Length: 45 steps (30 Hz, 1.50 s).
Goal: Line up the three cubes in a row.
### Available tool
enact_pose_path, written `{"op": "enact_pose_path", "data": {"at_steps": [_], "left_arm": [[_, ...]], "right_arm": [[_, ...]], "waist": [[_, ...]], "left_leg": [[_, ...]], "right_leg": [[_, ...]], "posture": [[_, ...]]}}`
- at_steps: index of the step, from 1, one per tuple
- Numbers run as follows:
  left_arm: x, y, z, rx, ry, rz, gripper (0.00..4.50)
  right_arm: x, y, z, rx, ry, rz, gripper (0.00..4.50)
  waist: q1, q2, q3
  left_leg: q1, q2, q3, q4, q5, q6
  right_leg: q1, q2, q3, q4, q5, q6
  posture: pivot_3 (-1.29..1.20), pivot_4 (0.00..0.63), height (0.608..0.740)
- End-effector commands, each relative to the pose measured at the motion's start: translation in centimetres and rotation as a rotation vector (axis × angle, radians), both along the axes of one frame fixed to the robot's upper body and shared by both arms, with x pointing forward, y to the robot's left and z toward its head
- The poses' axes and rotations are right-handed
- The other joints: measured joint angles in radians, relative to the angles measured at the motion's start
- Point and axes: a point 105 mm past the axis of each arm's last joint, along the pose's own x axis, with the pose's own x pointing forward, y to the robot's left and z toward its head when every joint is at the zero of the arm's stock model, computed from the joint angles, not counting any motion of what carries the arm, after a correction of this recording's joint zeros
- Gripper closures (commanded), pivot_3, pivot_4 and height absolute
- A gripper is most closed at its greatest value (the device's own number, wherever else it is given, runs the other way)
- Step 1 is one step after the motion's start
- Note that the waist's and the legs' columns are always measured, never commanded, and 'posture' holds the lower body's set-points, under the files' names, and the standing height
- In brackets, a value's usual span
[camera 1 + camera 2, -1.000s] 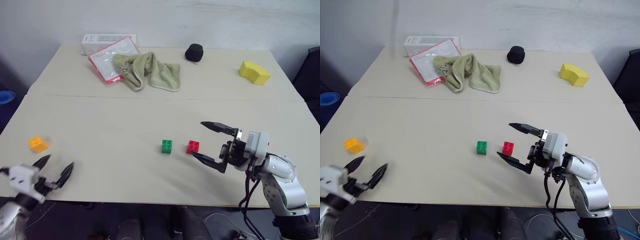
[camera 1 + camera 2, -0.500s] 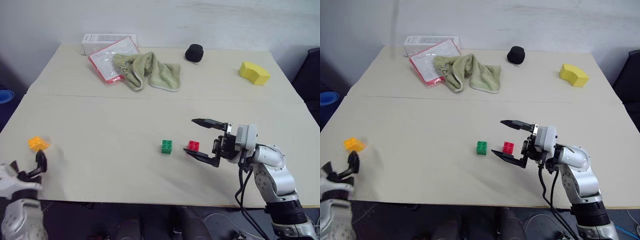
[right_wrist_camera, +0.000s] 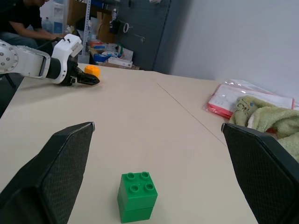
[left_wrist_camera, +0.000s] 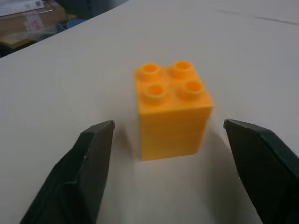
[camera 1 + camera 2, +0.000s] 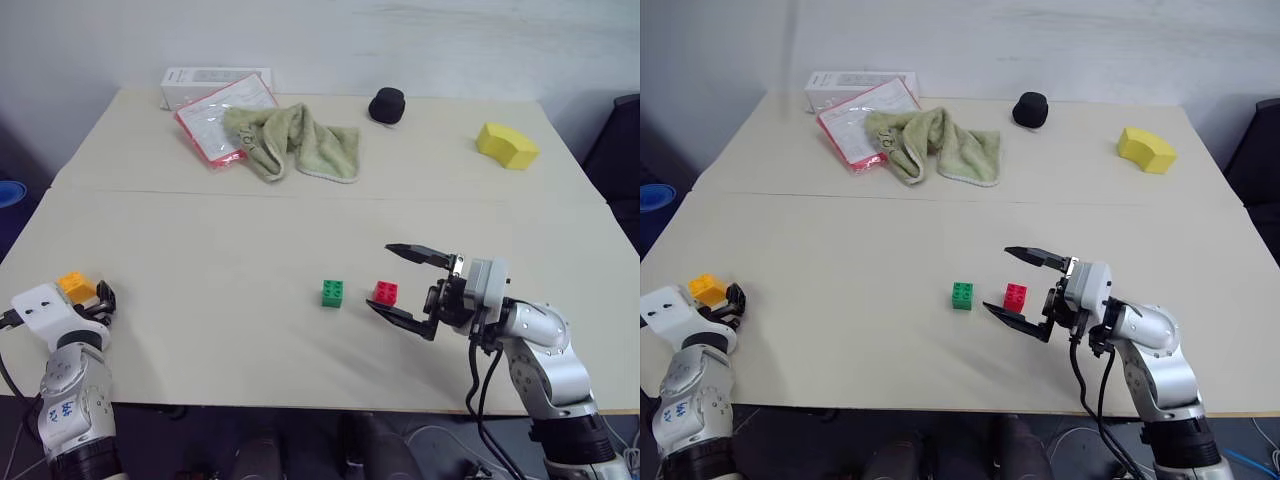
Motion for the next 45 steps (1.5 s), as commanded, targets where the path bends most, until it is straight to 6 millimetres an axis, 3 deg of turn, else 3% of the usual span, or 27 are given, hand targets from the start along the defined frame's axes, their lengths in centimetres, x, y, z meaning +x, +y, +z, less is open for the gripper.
{"op": "enact_pose_path", "data": {"at_steps": [1, 5, 8, 10, 11, 12, 14, 17, 19, 21, 26, 29, 36, 43, 44, 45], "left_arm": [[0.4, 0.3, 1.7, 0.063, -0.034, -0.023, 1.89], [0.5, 0.3, 1.9, 0.083, -0.034, -0.038, 3.01], [1.3, -0.3, 2.3, 0.146, 0.013, -0.164, 2.99], [2.7, -2.0, 3.8, 0.214, 0.002, -0.365, 2.99], [3.5, -3.9, 4.7, 0.266, 0.004, -0.539, 2.99], [4.0, -7.1, 5.7, 0.360, 0.012, -0.828, 2.99], [3.3, -10.7, 6.2, 0.436, 0.045, -1.202, 2.99], [2.0, -13.6, 7.0, 0.352, 0.041, -1.561, 2.99], [1.4, -15.3, 5.7, 0.473, 0.208, -1.832, 2.99], [1.6, -16.5, 4.9, 0.542, 0.267, -1.972, 2.99], [3.1, -20.2, 3.3, 0.656, 0.211, -2.162, 2.99], [4.4, -22.1, 2.9, 0.655, 0.154, -2.168, 2.99], [5.3, -23.3, 2.2, 0.633, 0.160, -2.189, 2.99], [4.9, -23.0, 2.1, 0.563, 0.203, -2.222, 2.99], [4.9, -22.8, 2.1, 0.564, 0.203, -2.217, 2.27], [5.0, -22.6, 2.0, 0.575, 0.203, -2.204, 2.04]], "right_arm": [[-0.4, -0.2, 1.1, 0.015, -0.071, -0.024, 0.00], [-0.4, -0.3, 0.9, 0.016, -0.076, -0.043, 0.00], [-0.6, -0.4, 0.7, 0.005, -0.082, -0.041, 0.00], [-0.9, -0.8, 0.8, -0.013, -0.094, -0.044, 0.00], [-0.8, -1.3, 0.9, -0.018, -0.098, -0.064, 0.00], [-0.7, -2.4, 1.1, -0.032, -0.106, -0.106, 0.00], [-0.6, -3.9, 1.2, -0.052, -0.110, -0.161, 0.00], [-1.1, -5.1, 0.5, -0.079, -0.074, -0.183, 0.00], [-1.9, -5.8, -0.3, -0.115, -0.043, -0.183, 0.00], [-2.2, -6.2, -0.5, -0.123, -0.033, -0.195, 0.00], [-2.7, -5.9, -0.7, -0.108, -0.036, -0.230, 0.00], [-3.3, -5.6, -0.6, -0.091, -0.038, -0.256, 0.00], [-3.9, -5.7, -0.8, -0.062, -0.027, -0.328, 0.00], [-4.4, -5.6, -1.2, -0.054, -0.002, -0.338, 0.00], [-4.4, -5.6, -1.2, -0.055, -0.002, -0.336, 0.00], [-4.3, -5.6, -1.2, -0.060, -0.003, -0.329, 0.00]], "waist": [[0.000, 0.000, 0.000], [-0.001, 0.000, 0.000], [-0.002, 0.000, 0.000], [-0.001, 0.000, 0.000], [-0.001, 0.000, 0.000], [0.001, 0.000, 0.000], [0.010, 0.000, 0.000], [0.003, 0.002, 0.000], [0.001, 0.003, 0.001], [0.000, 0.005, 0.002], [-0.002, 0.005, 0.002], [0.001, 0.005, 0.002], [0.000, 0.004, 0.003], [0.001, 0.004, 0.003], [0.000, 0.004, 0.003], [-0.001, 0.004, 0.003]], "left_leg": [[0.000, 0.000, 0.000, 0.000, 0.000, 0.000], [0.000, 0.000, 0.000, 0.000, 0.000, -0.001], [0.000, 0.000, 0.000, 0.000, 0.000, -0.001], [0.000, 0.000, 0.000, 0.000, 0.000, -0.001], [0.000, 0.000, 0.000, 0.000, 0.000, -0.001], [0.000, 0.000, 0.000, 0.000, 0.000, -0.001], [-0.003, -0.001, -0.002, 0.001, 0.003, -0.005], [-0.004, -0.002, -0.002, 0.001, 0.002, -0.005], [-0.004, -0.001, -0.002, 0.000, 0.002, -0.005], [-0.006, -0.001, -0.002, 0.000, 0.002, -0.005], [-0.006, -0.001, -0.001, 0.003, 0.005, -0.005], [-0.007, -0.002, -0.002, 0.004, 0.005, -0.004], [-0.009, -0.002, -0.002, 0.005, 0.005, -0.004], [-0.009, -0.003, -0.002, 0.005, 0.006, -0.002], [-0.009, -0.003, -0.002, 0.005, 0.006, -0.002], [-0.009, -0.003, -0.003, 0.005, 0.006, -0.002]], "right_leg": [[0.000, 0.000, 0.000, 0.000, 0.000, 0.000], [0.000, 0.000, 0.000, 0.000, 0.000, 0.000], [0.000, 0.000, 0.000, 0.000, 0.000, 0.000], [0.000, 0.000, 0.000, 0.000, 0.000, 0.000], [-0.001, 0.000, -0.001, 0.000, 0.000, -0.001], [-0.001, 0.000, -0.001, 0.001, 0.000, -0.001], [-0.001, -0.001, -0.003, 0.000, -0.001, -0.001], [-0.001, -0.004, -0.004, -0.002, -0.001, -0.002], [-0.002, -0.003, -0.004, -0.002, -0.002, -0.003], [-0.003, 0.000, -0.005, -0.002, -0.002, -0.003], [-0.003, 0.002, -0.004, 0.001, -0.001, -0.001], [-0.004, 0.002, -0.004, 0.001, 0.000, 0.000], [-0.004, 0.001, -0.005, -0.001, 0.001, 0.001], [-0.003, 0.001, -0.005, -0.001, 0.001, 0.002], [-0.003, 0.001, -0.005, -0.001, 0.001, 0.002], [-0.004, 0.001, -0.005, -0.001, 0.001, 0.002]], "posture": [[0.00, 0.150, 0.740], [0.00, 0.150, 0.740], [0.00, 0.150, 0.740], [0.00, 0.150, 0.740], [0.00, 0.150, 0.740], [0.00, 0.150, 0.740], [0.00, 0.150, 0.740], [0.00, 0.150, 0.740], [0.00, 0.150, 0.740], [0.00, 0.150, 0.740], [0.00, 0.150, 0.740], [0.00, 0.150, 0.740], [0.00, 0.150, 0.740], [0.00, 0.150, 0.740], [0.00, 0.150, 0.740], [0.00, 0.150, 0.740]]}}
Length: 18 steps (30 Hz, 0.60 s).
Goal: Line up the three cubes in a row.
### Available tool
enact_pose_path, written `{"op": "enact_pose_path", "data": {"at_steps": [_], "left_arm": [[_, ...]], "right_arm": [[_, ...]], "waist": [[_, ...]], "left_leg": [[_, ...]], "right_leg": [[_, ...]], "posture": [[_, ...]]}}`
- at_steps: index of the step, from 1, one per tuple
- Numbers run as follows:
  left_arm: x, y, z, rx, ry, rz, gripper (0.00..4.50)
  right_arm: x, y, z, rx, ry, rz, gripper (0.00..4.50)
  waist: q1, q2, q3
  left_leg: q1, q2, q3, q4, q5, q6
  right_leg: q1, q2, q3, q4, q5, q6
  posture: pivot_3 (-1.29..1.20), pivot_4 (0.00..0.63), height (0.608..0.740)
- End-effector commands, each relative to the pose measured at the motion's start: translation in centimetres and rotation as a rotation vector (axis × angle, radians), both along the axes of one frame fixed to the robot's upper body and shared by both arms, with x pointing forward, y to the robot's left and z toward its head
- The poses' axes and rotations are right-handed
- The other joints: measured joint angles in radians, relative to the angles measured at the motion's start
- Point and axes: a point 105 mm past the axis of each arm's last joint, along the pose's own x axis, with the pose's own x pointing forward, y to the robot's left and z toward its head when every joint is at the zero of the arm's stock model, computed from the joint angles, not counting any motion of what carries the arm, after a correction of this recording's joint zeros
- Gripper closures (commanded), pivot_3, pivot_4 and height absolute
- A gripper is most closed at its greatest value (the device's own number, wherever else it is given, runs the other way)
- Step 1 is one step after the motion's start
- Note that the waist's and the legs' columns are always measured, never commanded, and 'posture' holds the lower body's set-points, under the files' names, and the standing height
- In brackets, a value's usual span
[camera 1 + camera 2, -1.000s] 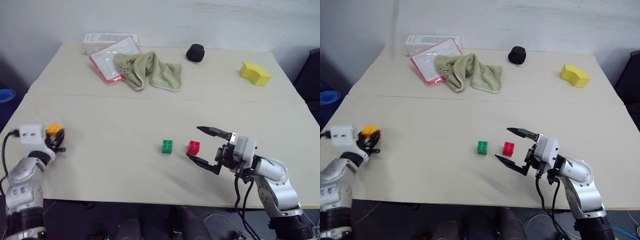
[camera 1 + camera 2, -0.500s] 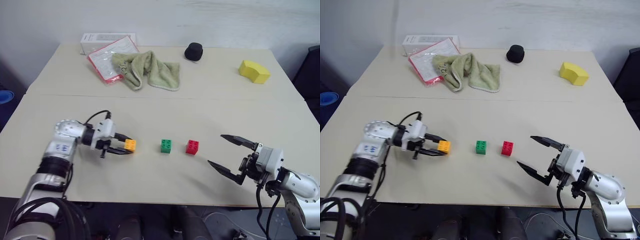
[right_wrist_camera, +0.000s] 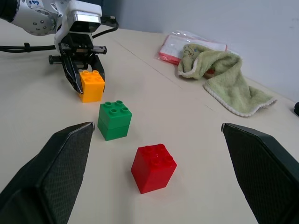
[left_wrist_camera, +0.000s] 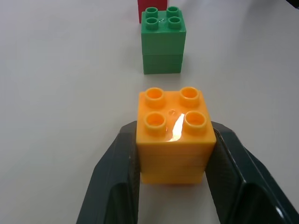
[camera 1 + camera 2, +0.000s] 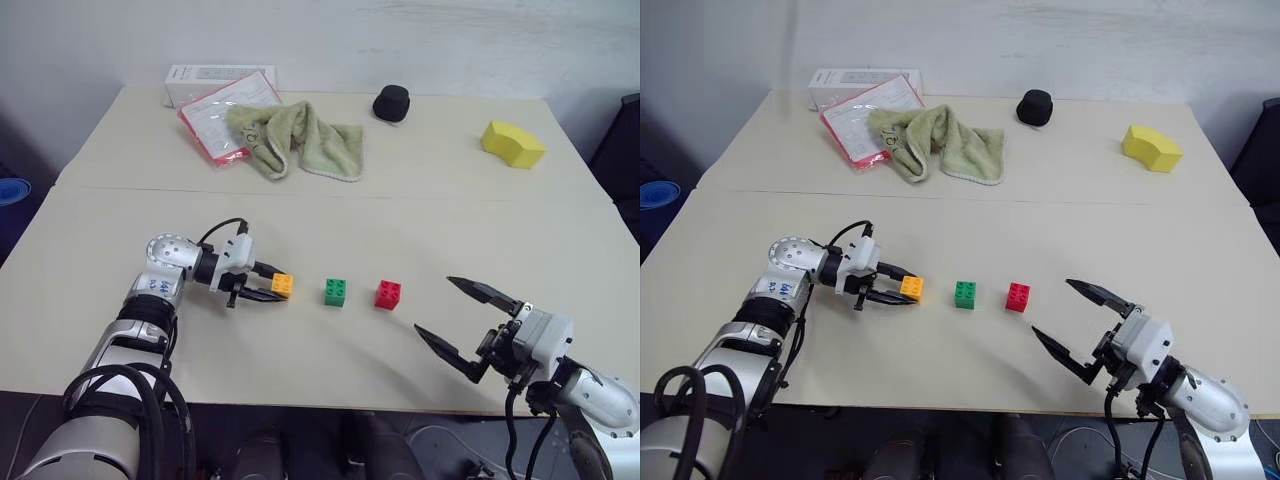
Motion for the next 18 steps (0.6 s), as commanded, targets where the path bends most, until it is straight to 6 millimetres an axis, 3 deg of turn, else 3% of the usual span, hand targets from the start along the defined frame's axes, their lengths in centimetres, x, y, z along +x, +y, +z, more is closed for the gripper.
{"op": "enact_pose_path", "data": {"at_steps": [1, 7, 9, 12, 15, 18], "left_arm": [[-0.9, 0.9, 0.0, 0.036, 0.008, -0.069, 1.68], [-1.4, 3.8, 1.0, 0.037, -0.044, -0.011, 0.02], [-2.2, 5.4, 1.5, 0.042, -0.060, 0.015, 0.02], [-3.5, 7.6, 3.8, -0.068, -0.098, 0.133, 0.02], [-5.0, 9.8, 3.5, 0.052, -0.151, 0.211, 0.02], [-6.0, 11.8, 3.8, 0.053, -0.137, 0.335, 0.02]], "right_arm": [[-0.1, 0.0, 1.2, -0.018, -0.048, 0.021, 0.00], [-0.6, -1.3, 1.6, -0.128, -0.025, 0.129, 0.00], [-0.7, -2.0, 1.6, -0.187, -0.002, 0.167, 0.00], [-0.5, -3.0, 2.8, -0.212, 0.027, 0.201, 0.00], [-0.6, -3.5, 3.3, -0.229, 0.069, 0.235, 0.00], [-0.4, -4.2, 3.3, -0.271, 0.104, 0.271, 0.00]], "waist": [[-0.002, 0.000, 0.000], [-0.005, 0.000, 0.000], [-0.005, 0.000, 0.000], [-0.005, 0.000, 0.000], [-0.002, 0.000, 0.000], [0.000, 0.000, 0.000]], "left_leg": [[0.000, 0.000, 0.000, 0.000, 0.000, 0.000], [0.000, 0.001, 0.000, -0.001, 0.000, 0.000], [0.000, 0.001, 0.000, -0.001, 0.000, 0.000], [0.000, 0.001, 0.000, -0.001, 0.000, 0.000], [0.000, 0.002, -0.001, 0.000, 0.000, 0.000], [0.001, 0.002, -0.001, -0.001, -0.003, 0.005]], "right_leg": [[0.000, 0.000, 0.000, 0.000, 0.000, 0.000], [-0.001, 0.001, 0.000, 0.000, 0.000, 0.000], [0.000, 0.001, 0.000, 0.000, 0.000, 0.000], [0.000, 0.000, 0.000, 0.000, 0.000, 0.000], [0.000, -0.001, 0.001, 0.000, 0.000, 0.000], [0.001, -0.001, 0.000, 0.000, 0.000, 0.000]], "posture": [[0.00, 0.150, 0.740], [0.00, 0.150, 0.740], [0.00, 0.150, 0.740], [0.00, 0.150, 0.740], [0.00, 0.150, 0.740], [0.00, 0.150, 0.740]]}}
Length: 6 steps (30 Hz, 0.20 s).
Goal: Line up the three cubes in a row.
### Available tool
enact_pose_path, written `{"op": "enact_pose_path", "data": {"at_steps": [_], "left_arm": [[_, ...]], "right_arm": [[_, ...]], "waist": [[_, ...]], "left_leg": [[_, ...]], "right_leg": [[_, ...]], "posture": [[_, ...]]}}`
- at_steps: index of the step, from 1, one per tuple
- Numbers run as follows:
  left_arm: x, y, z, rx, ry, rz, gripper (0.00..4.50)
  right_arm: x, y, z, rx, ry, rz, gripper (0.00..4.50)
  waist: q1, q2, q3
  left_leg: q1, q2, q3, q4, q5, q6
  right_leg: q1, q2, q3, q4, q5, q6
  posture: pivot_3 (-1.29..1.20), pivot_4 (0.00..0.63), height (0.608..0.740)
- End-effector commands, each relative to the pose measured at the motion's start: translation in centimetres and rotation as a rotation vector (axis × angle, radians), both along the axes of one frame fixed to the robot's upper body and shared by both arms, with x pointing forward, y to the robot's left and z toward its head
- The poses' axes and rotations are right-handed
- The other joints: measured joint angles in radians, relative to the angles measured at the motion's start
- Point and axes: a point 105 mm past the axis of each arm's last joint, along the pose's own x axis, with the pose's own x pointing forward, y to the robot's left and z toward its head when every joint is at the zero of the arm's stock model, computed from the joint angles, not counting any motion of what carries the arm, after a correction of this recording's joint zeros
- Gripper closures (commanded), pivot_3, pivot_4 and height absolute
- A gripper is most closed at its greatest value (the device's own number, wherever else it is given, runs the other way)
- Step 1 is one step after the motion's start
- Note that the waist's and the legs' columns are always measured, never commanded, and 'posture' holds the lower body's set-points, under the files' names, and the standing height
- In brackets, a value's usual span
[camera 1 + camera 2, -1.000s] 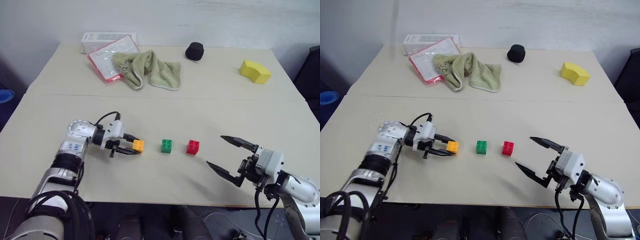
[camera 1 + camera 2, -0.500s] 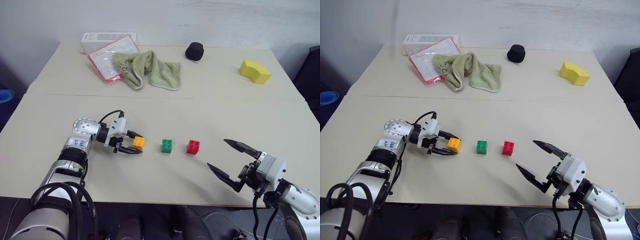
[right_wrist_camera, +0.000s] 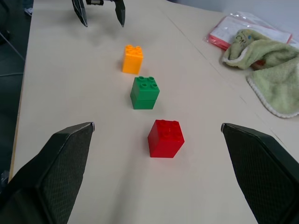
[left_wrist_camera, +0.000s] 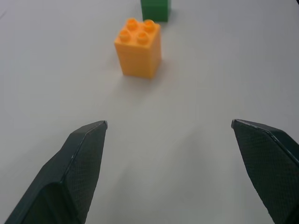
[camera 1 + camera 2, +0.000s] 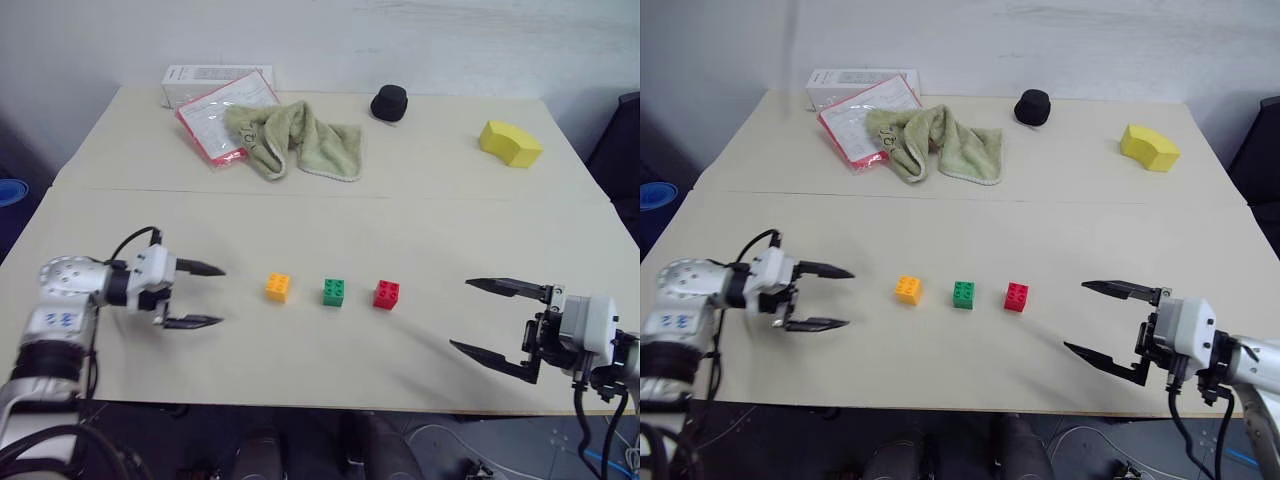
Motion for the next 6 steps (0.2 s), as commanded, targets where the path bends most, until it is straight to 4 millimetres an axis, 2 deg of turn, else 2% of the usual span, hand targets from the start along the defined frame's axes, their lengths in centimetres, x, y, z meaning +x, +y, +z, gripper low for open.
{"op": "enact_pose_path", "data": {"at_steps": [1, 6], "left_arm": [[-0.7, 1.9, 1.5, -0.023, -0.034, 0.128, 0.02], [-2.1, 2.6, 1.0, -0.033, 0.011, 0.192, 0.02]], "right_arm": [[0.1, -1.0, 0.7, -0.034, 0.017, 0.033, 0.00], [0.9, -2.6, -0.1, -0.072, 0.059, 0.026, 0.00]], "waist": [[0.003, 0.000, 0.000], [0.003, 0.000, 0.000]], "left_leg": [[0.000, 0.000, 0.000, 0.000, 0.000, 0.001], [-0.001, -0.001, 0.000, 0.000, -0.001, 0.001]], "right_leg": [[0.000, -0.001, 0.000, 0.000, 0.000, 0.000], [0.000, -0.001, -0.001, 0.000, 0.000, 0.000]], "posture": [[0.00, 0.150, 0.740], [0.00, 0.150, 0.740]]}}
